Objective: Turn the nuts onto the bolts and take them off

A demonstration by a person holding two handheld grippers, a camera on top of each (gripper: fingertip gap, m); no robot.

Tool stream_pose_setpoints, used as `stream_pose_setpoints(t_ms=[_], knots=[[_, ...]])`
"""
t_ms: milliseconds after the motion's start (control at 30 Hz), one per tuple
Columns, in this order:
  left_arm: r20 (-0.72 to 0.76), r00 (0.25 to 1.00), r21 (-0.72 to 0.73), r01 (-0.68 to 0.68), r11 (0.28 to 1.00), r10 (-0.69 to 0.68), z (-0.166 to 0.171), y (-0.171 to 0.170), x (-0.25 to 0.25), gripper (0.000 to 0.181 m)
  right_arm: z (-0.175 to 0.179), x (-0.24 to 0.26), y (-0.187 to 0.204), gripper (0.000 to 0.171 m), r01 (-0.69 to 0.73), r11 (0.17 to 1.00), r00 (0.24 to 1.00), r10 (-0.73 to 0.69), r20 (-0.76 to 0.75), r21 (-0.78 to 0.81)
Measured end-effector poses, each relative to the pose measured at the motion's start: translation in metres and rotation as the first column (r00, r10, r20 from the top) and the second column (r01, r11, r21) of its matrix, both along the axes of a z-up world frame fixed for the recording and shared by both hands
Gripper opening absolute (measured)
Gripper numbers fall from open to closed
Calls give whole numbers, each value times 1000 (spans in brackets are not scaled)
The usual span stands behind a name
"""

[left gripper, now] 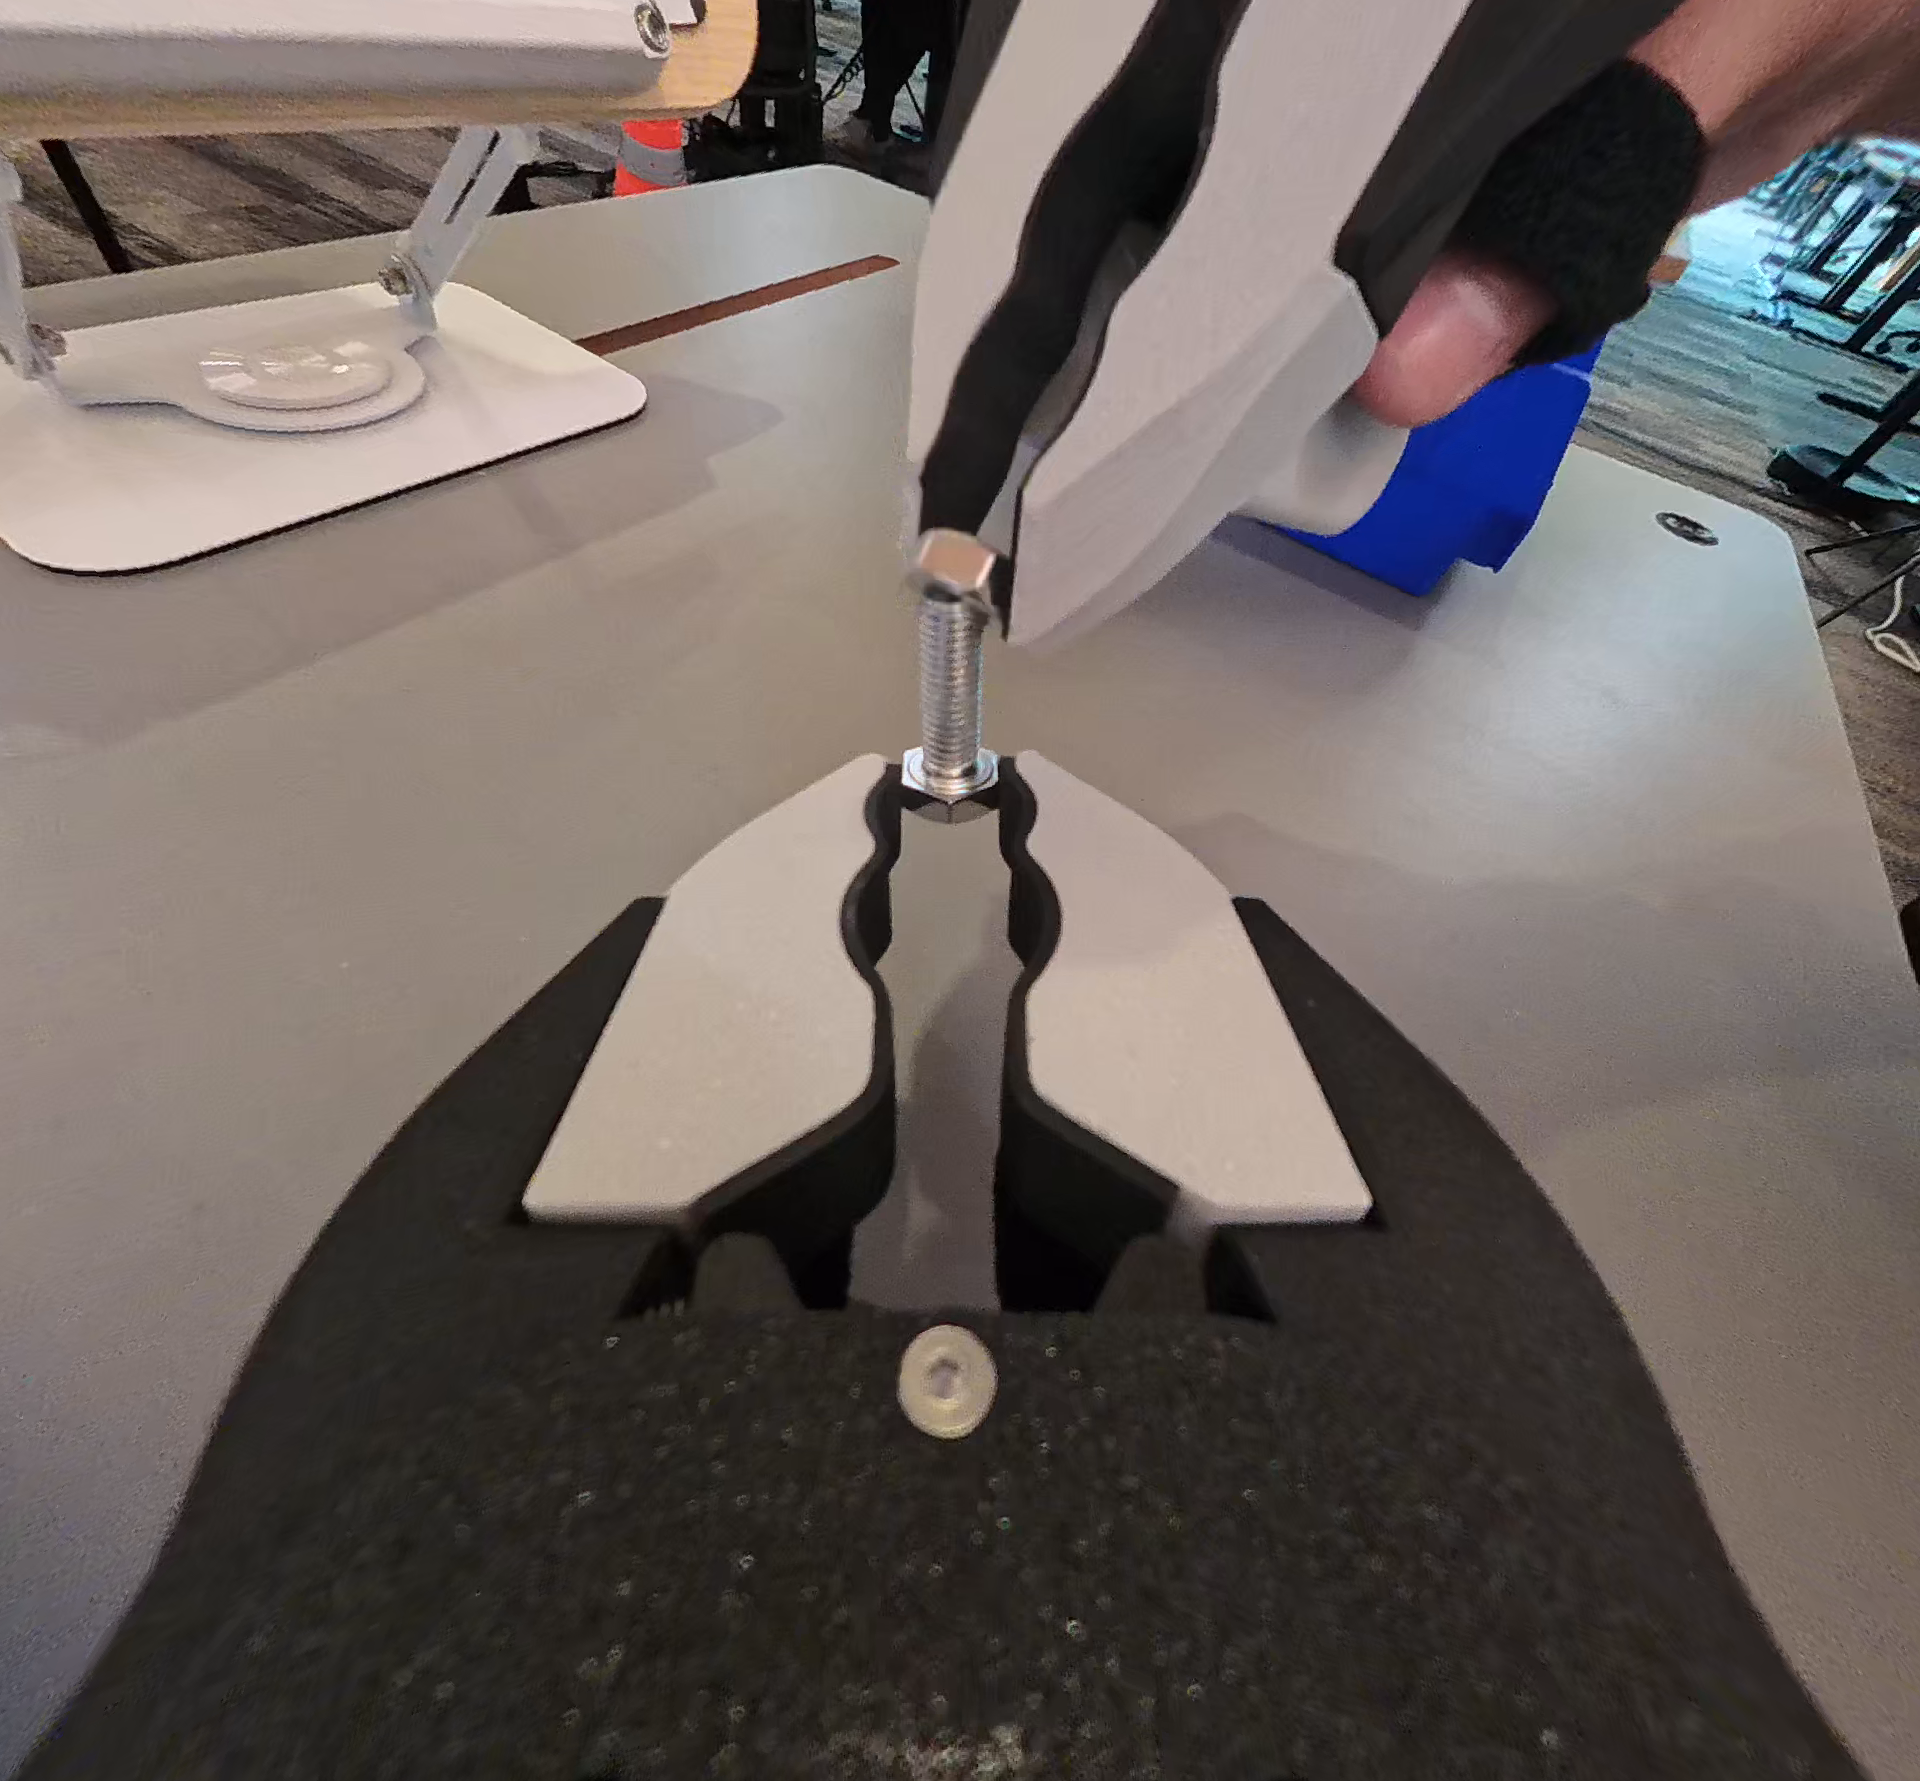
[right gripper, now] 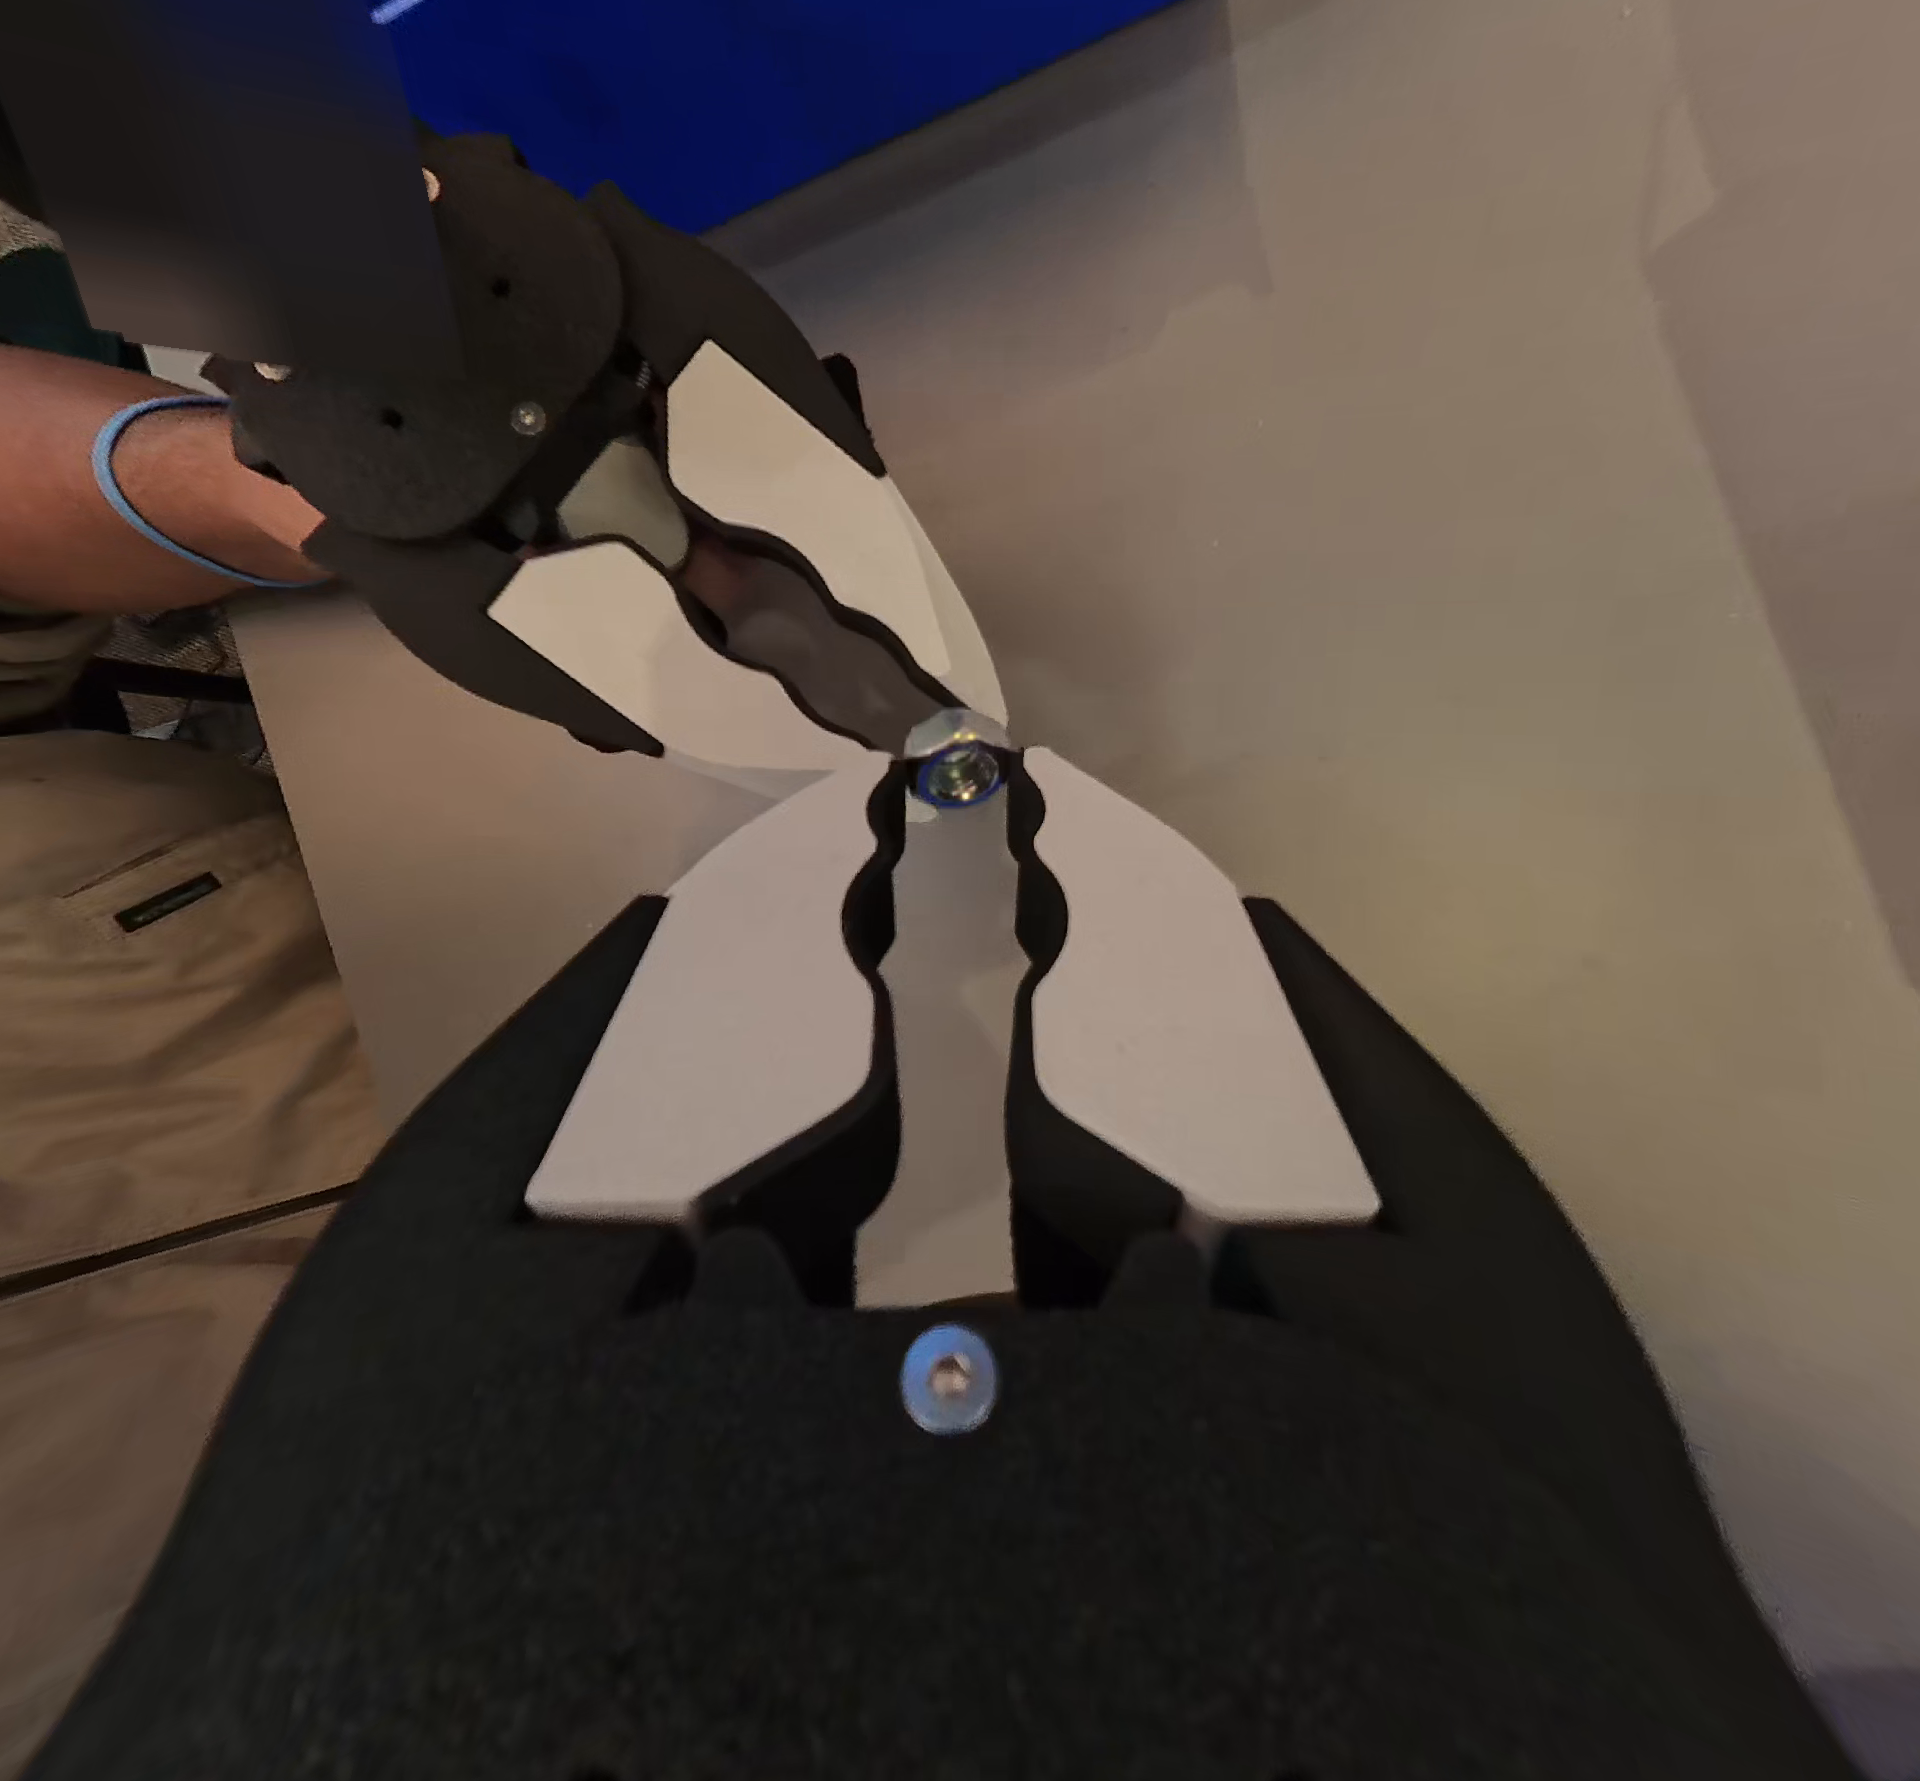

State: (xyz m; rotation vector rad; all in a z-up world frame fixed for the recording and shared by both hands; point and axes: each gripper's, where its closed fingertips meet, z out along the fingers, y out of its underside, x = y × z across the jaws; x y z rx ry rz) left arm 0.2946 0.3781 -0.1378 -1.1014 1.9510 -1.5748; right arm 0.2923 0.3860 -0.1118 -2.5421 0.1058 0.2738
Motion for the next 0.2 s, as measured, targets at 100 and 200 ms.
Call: stream_pose_setpoints(t_ms=[100,200], knots=[[-3,1000,-13,2,1000,-2,1,1,0,17,-1,-1,0,18,-2,1000,1000,2,-9,21],[-6,1000,-10,4,1000,-4,0,1,0,17,-1,-1,0,18,-17,999,1000,16,20,34]])
